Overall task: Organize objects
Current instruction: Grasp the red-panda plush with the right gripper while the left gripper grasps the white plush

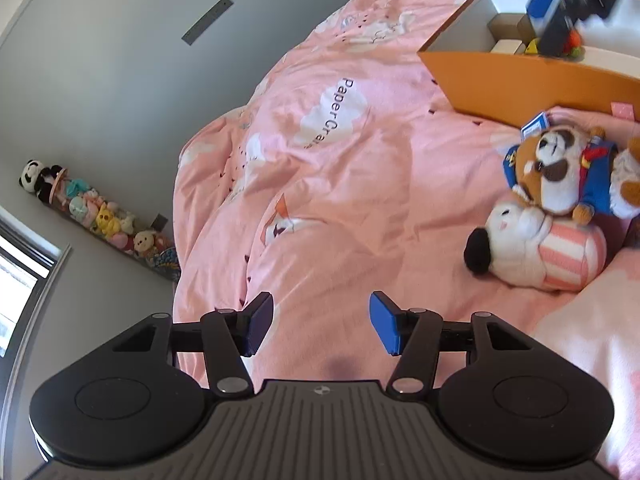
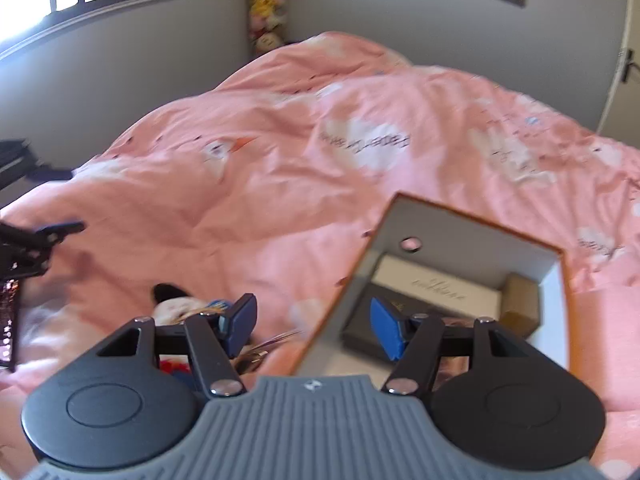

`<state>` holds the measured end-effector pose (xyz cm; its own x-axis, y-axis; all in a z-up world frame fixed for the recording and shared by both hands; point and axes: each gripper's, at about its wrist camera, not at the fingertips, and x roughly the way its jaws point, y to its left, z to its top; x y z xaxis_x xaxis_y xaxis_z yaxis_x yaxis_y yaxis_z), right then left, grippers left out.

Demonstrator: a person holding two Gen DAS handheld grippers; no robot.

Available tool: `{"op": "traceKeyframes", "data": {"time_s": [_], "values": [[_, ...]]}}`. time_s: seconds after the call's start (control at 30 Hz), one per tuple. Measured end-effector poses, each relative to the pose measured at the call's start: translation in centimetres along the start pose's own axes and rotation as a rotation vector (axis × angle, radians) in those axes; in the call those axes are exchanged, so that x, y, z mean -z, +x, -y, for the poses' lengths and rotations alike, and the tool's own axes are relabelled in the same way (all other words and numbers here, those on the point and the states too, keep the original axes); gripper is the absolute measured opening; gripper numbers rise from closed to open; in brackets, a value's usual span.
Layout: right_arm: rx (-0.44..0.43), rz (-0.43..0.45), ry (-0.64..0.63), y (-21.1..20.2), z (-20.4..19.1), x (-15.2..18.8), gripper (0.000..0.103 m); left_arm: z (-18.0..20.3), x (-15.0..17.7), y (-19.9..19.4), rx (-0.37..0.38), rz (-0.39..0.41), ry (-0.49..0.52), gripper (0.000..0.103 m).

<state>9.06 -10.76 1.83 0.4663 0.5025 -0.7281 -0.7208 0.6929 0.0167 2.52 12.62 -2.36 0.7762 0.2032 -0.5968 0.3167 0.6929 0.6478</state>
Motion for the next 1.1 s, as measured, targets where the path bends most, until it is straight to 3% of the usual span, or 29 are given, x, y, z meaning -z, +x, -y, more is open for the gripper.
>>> {"op": "traceKeyframes", "data": {"time_s": [0.2, 0.57, 0.63, 0.9, 1.1], "values": [[-0.106, -0.118, -0.019, 1.9, -3.7, 0.2, 0.059, 0.1, -0.7, -0.4, 0.079, 0.0, -0.065, 0.066], [-0.083, -0.305, 0.018, 6.5, -5.6, 1.2, 0.062, 1.1, -1.5, -0.7, 0.177, -0.019, -0.113, 0.068], [-0.077, -0.304, 0.005, 6.9, -5.8, 1.4, 0.063, 1.3, -1.6, -0.6, 0.21, -0.032, -0.15, 0.068], [-0.092, -0.258, 0.042, 6.2, -5.0, 1.5, 0.048, 1.7, -3.4, -0.4, 0.33, -0.099, -0.314, 0.067], [-0.118, -0.145, 0.072, 3.0, -3.4, 0.9, 0.047, 1.4, -4.0, 0.8, 0.464, -0.193, -0.565, 0.067]]}}
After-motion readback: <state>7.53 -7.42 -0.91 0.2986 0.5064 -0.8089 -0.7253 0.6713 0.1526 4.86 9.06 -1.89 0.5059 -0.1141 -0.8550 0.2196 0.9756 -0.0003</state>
